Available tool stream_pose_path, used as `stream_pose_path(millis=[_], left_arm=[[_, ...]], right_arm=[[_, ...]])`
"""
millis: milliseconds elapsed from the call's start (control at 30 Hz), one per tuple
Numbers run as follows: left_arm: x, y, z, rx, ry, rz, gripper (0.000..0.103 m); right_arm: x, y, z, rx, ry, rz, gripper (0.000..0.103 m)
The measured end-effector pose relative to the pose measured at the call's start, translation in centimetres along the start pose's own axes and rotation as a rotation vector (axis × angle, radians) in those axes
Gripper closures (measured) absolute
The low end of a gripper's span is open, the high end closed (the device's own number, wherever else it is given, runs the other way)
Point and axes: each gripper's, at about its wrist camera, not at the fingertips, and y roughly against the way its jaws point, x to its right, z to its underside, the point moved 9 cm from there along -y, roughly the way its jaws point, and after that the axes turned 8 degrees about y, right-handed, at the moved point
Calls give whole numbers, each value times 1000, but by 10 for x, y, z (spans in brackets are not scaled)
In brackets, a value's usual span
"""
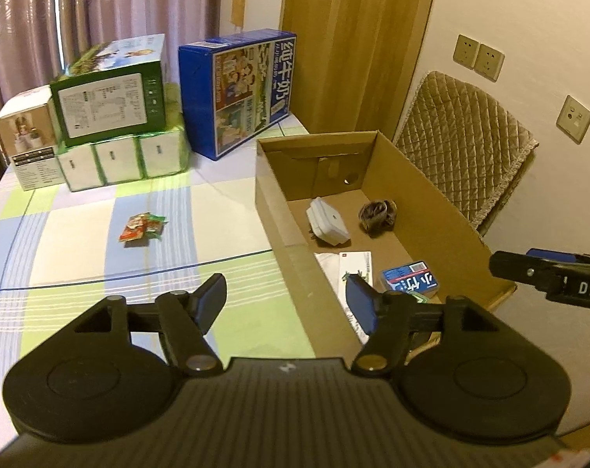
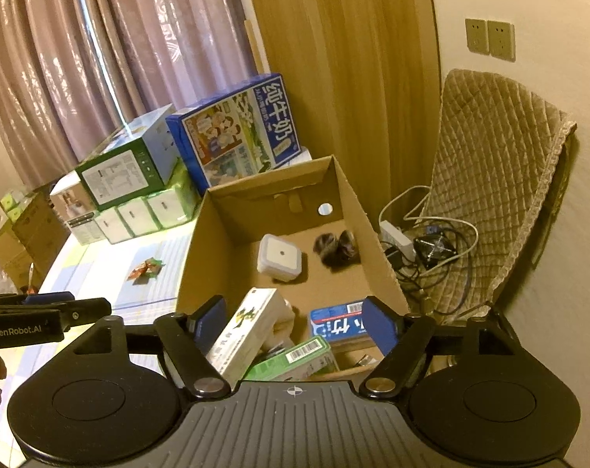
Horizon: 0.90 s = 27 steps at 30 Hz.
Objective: Organize objects
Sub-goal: 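Move both tools back toward the small candy packets on the table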
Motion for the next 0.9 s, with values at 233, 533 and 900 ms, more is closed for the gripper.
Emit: stream_pose_path(millis=[233, 533, 900], left_arm=[[-19, 19, 5, 21, 7, -26, 26], [-50, 40, 14, 48, 7, -71, 8], [-105, 58, 20, 72, 20, -147, 1]], right_arm=[[-21, 11, 3, 4, 28, -8, 13], [-54, 15, 5, 9, 77, -3, 5], [-109, 7, 1, 20, 152, -56, 2]])
